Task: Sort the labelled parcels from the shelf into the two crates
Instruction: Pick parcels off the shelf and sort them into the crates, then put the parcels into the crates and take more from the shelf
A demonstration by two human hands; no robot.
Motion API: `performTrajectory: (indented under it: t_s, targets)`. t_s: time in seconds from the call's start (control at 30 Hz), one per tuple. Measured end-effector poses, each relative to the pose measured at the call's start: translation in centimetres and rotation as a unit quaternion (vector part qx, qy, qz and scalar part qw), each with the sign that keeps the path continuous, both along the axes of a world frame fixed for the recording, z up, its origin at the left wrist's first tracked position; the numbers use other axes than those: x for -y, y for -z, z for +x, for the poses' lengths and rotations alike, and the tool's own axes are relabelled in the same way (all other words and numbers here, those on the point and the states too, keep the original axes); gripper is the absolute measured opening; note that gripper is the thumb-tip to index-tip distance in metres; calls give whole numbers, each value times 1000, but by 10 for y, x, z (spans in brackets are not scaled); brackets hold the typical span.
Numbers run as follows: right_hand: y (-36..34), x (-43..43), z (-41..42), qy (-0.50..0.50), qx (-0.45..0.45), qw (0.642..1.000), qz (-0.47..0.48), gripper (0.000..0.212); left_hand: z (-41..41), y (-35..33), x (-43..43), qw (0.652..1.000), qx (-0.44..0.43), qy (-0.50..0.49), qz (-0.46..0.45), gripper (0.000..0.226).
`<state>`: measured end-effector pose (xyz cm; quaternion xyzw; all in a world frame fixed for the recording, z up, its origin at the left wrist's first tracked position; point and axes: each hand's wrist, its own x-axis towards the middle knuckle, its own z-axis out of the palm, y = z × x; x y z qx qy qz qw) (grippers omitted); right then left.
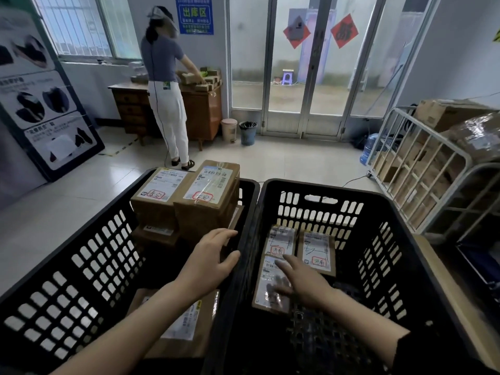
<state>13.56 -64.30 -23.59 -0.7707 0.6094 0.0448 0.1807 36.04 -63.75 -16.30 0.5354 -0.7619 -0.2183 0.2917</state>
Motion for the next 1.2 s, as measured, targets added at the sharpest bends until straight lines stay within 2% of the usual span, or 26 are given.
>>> performTrajectory:
  t_s: [0.07, 0.1, 0.4, 0.53, 0.7, 0.83, 1.0, 1.17, 1.2]
  targets:
    - [-21, -3, -8, 2, -7, 1000, -21, 77, -5, -6, -4, 1000, -2, 8, -5, 44]
    - [-33, -6, -12, 4, -10, 999, -31, 74, -9, -8, -6, 1000, -3, 15, -8, 44]
    - [-109, -85, -27, 98, 5, 991, -87, 73, -46, -34, -30, 993, 1, 121, -17, 53]
    - [-120, -136, -21, 178, 15, 980, -90, 74, -48, -39, -49, 981, 48, 185, -21, 57]
    - [-125, -203, -2, 281, 40, 954, -101, 90, -39, -45, -77, 962, 85, 256, -47, 56]
    - [-127, -260, 13, 334, 41, 934, -116, 77, -44, -48, -106, 945, 92, 309, -62, 54]
    - [-132, -337, 26, 401, 22, 906, -136, 75, -66, -52, -157, 919, 92, 378, -58, 55]
    - [-137, -415, 28, 483, 3, 867, -126, 89, -91, -59, -214, 885, 97, 451, -62, 55]
    - [-138, -430, 29, 496, 6, 859, -127, 87, -96, -61, -227, 878, 96, 464, -66, 55]
